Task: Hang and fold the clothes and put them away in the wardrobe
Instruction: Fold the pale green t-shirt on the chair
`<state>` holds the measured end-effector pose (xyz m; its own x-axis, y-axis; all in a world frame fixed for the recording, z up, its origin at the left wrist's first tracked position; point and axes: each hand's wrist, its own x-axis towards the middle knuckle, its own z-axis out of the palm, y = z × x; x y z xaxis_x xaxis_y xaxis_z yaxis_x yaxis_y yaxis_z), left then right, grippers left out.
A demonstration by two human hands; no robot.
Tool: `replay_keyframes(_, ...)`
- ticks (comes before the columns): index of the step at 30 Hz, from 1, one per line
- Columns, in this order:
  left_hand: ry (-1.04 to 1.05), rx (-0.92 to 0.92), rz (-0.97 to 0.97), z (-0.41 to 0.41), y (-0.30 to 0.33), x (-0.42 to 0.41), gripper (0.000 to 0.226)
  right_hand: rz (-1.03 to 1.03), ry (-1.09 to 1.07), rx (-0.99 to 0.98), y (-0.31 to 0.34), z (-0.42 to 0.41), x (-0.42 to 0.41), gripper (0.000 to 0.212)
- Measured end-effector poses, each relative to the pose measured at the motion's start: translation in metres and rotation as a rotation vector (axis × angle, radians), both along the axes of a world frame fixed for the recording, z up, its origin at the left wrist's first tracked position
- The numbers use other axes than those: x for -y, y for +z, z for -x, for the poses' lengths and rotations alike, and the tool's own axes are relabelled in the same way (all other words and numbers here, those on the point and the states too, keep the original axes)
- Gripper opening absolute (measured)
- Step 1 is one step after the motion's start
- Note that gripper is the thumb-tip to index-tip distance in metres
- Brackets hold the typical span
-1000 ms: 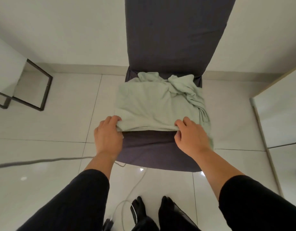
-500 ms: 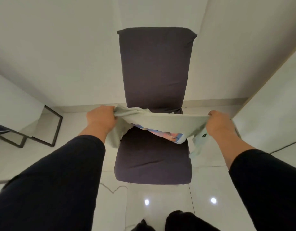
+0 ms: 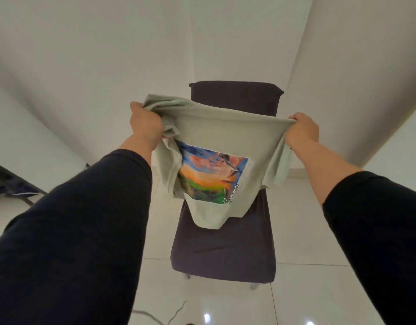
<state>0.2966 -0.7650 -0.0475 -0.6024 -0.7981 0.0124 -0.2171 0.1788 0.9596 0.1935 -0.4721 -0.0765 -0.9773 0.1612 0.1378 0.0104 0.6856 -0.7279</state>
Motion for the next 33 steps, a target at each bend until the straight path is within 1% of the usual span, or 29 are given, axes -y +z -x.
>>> replay_keyframes(2,0.035,-0.068,0.099,0.000,0.010,0.007,0.030,-0.013,0.020,-0.013,0.009,0.001,0.011,0.042)
replay_keyframes(4,0.059,-0.134,0.186,0.002,0.018,0.013,0.023,-0.005,0.037,-0.023,0.015,0.005,0.022,0.042)
replay_keyframes(8,0.072,-0.213,0.241,0.010,0.026,0.021,0.021,0.021,0.057,-0.046,0.021,0.014,0.037,0.044)
replay_keyframes(14,0.000,-0.210,0.242,0.039,0.013,0.029,0.022,0.025,0.013,-0.061,0.021,0.043,0.041,0.047)
replay_keyframes(19,-0.052,-0.187,0.175,0.080,-0.008,0.028,0.018,0.030,-0.019,-0.044,0.014,0.075,0.034,0.048)
replay_keyframes(23,-0.089,-0.199,0.164,0.113,-0.014,0.026,0.018,-0.007,-0.028,-0.085,0.024,0.105,0.026,0.046)
replay_keyframes(27,-0.139,-0.227,0.205,0.131,-0.014,0.022,0.017,-0.045,-0.036,-0.121,0.035,0.125,0.016,0.050)
replay_keyframes(29,-0.165,-0.225,0.235,0.133,-0.020,0.019,0.016,-0.056,-0.045,-0.117,0.032,0.126,0.010,0.048)
replay_keyframes(31,-0.196,-0.192,0.287,0.127,-0.032,0.018,0.016,-0.071,-0.047,-0.089,0.019,0.125,0.004,0.047)
replay_keyframes(33,-0.236,-0.116,0.363,0.117,-0.047,0.018,0.020,-0.085,-0.049,-0.031,-0.001,0.120,-0.002,0.047)
